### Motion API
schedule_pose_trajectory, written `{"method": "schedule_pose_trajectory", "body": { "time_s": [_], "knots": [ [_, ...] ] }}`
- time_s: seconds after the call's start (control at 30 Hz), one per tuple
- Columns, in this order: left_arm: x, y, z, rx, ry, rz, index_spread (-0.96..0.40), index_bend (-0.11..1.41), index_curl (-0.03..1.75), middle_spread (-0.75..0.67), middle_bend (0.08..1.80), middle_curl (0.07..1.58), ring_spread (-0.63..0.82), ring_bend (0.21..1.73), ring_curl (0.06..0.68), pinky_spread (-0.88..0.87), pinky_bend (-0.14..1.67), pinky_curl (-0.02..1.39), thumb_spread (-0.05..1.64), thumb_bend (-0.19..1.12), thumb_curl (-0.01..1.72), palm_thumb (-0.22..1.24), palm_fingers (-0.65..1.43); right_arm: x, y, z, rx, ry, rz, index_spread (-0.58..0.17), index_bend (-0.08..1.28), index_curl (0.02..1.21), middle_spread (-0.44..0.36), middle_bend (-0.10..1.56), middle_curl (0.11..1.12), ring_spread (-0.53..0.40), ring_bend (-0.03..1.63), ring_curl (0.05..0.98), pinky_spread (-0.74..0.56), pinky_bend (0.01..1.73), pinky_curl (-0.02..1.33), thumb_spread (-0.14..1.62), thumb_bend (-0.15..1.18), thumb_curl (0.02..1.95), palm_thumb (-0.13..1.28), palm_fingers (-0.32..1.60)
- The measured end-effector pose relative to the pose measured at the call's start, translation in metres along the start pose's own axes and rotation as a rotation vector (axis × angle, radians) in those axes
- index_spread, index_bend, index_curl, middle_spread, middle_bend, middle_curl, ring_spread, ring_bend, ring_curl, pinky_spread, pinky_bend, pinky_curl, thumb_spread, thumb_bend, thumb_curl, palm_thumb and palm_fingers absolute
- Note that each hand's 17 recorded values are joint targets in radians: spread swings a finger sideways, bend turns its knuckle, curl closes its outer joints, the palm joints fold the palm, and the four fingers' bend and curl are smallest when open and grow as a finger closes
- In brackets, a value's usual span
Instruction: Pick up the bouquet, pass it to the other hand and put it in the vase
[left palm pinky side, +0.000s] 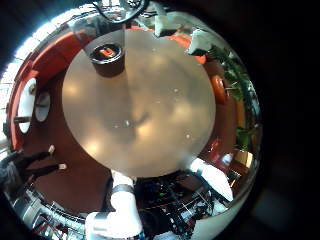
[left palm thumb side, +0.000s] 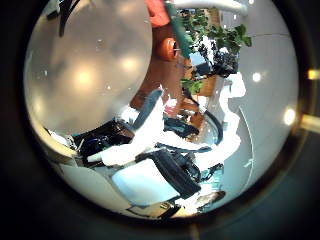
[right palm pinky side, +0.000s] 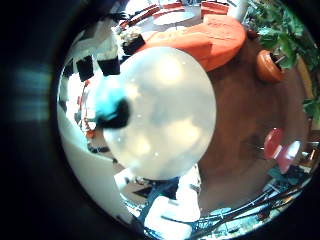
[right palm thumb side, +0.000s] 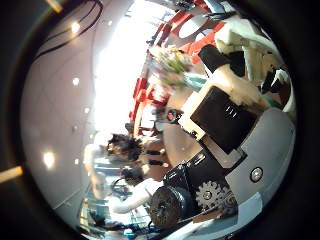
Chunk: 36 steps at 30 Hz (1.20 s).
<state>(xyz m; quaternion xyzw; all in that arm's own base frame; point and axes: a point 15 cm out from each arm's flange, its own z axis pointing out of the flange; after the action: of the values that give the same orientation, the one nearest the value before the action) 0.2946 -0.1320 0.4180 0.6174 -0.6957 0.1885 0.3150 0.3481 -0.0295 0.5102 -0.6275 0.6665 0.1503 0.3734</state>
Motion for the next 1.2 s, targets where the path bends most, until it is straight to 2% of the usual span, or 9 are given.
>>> {"method": "schedule_pose_trajectory", "body": {
  "time_s": [0.1, 0.23, 0.43, 0.53, 0.63, 0.7, 0.8, 0.97, 1.2],
  "knots": [
    [0.023, -0.014, -0.002, 0.007, 0.172, 0.01, -0.01, 0.17, 0.43, 0.15, 0.26, 0.38, 0.25, 0.65, 0.168, 0.29, 0.23, 0.3, 1.15, -0.03, 0.28, 0.14, 0.46, -0.007, 0.014, 0.004, -0.006, -0.117, 0.01, -0.262, 1.12, 1.01, -0.146, 1.36, 0.88, -0.193, 1.47, 0.707, -0.14, 1.46, 0.58, 0.89, 0.06, 1.02, 1.17, 1.1],
    [0.038, -0.02, -0.012, 0.0, 0.317, 0.018, 0.01, 0.17, 0.42, 0.16, 0.28, 0.39, 0.27, 0.66, 0.165, 0.28, 0.24, 0.31, 1.14, -0.02, 0.28, 0.14, 0.45, 0.005, 0.023, 0.014, -0.013, -0.139, 0.056, -0.257, 1.13, 1.01, -0.144, 1.37, 0.87, -0.186, 1.47, 0.709, -0.14, 1.45, 0.61, 0.89, 0.05, 1.06, 1.16, 1.1],
    [0.027, -0.006, -0.019, 0.019, 0.218, 0.03, 0.03, 0.18, 0.42, 0.17, 0.29, 0.4, 0.28, 0.67, 0.161, 0.29, 0.25, 0.31, 1.14, -0.02, 0.29, 0.16, 0.43, 0.074, 0.033, 0.018, -0.043, 0.076, 0.15, -0.263, 1.05, 0.97, -0.15, 1.3, 0.83, -0.195, 1.41, 0.68, -0.2, 1.38, 0.62, 0.92, -0.06, 0.96, 0.91, 1.06],
    [0.022, -0.003, -0.017, 0.02, 0.162, 0.033, 0.03, 0.18, 0.42, 0.18, 0.29, 0.4, 0.29, 0.67, 0.157, 0.3, 0.25, 0.32, 1.14, -0.02, 0.29, 0.17, 0.42, 0.1, 0.036, 0.042, -0.123, 0.163, 0.172, -0.288, 0.91, 0.92, -0.156, 1.19, 0.78, -0.201, 1.34, 0.638, -0.3, 1.29, 0.59, 0.95, -0.06, 0.88, 0.8, 0.95],
    [0.013, -0.001, -0.017, 0.031, 0.095, 0.032, 0.03, 0.19, 0.42, 0.19, 0.29, 0.4, 0.3, 0.67, 0.153, 0.3, 0.25, 0.32, 1.14, -0.02, 0.29, 0.17, 0.41, 0.122, 0.043, 0.073, -0.23, 0.26, 0.212, -0.322, 0.67, 0.86, -0.159, 1.08, 0.73, -0.207, 1.26, 0.601, -0.38, 1.27, 0.56, 0.98, -0.05, 0.81, 0.72, 0.68],
    [0.008, 0.001, -0.016, 0.029, 0.059, 0.028, 0.03, 0.18, 0.42, 0.19, 0.28, 0.4, 0.3, 0.67, 0.151, 0.32, 0.25, 0.32, 1.14, -0.02, 0.29, 0.18, 0.41, 0.137, 0.049, 0.092, -0.316, 0.343, 0.23, -0.334, 0.59, 0.83, -0.168, 1.0, 0.71, -0.203, 1.22, 0.584, -0.36, 1.22, 0.55, 0.99, -0.04, 0.76, 0.69, 0.43],
    [0.001, 0.007, -0.015, 0.022, 0.004, 0.028, 0.03, 0.19, 0.42, 0.19, 0.28, 0.4, 0.31, 0.67, 0.148, 0.32, 0.25, 0.32, 1.14, -0.02, 0.29, 0.18, 0.4, 0.155, 0.057, 0.124, -0.44, 0.46, 0.246, -0.346, 0.54, 0.78, -0.174, 0.96, 0.69, -0.189, 1.18, 0.557, -0.3, 1.12, 0.5, 1.01, -0.03, 0.72, 0.67, 0.31],
    [-0.009, 0.013, -0.017, 0.024, -0.074, 0.019, 0.03, 0.19, 0.42, 0.2, 0.27, 0.4, 0.32, 0.66, 0.143, 0.33, 0.25, 0.33, 1.15, -0.02, 0.3, 0.21, 0.39, 0.172, 0.057, 0.177, -0.552, 0.511, 0.264, -0.336, 0.5, 0.73, -0.155, 0.9, 0.65, -0.16, 1.15, 0.522, -0.19, 0.97, 0.43, 1.03, -0.03, 0.65, 0.67, 0.2],
    [-0.025, 0.024, -0.022, 0.025, -0.186, 0.013, 0.03, 0.19, 0.43, 0.21, 0.26, 0.4, 0.34, 0.65, 0.137, 0.35, 0.23, 0.33, 1.15, -0.02, 0.3, 0.23, 0.39, 0.189, 0.058, 0.224, -0.613, 0.606, 0.284, -0.279, 0.45, 0.66, -0.09, 0.81, 0.6, -0.123, 1.09, 0.485, -0.04, 0.83, 0.35, 1.04, -0.03, 0.57, 0.64, 0.17]
  ]
}}
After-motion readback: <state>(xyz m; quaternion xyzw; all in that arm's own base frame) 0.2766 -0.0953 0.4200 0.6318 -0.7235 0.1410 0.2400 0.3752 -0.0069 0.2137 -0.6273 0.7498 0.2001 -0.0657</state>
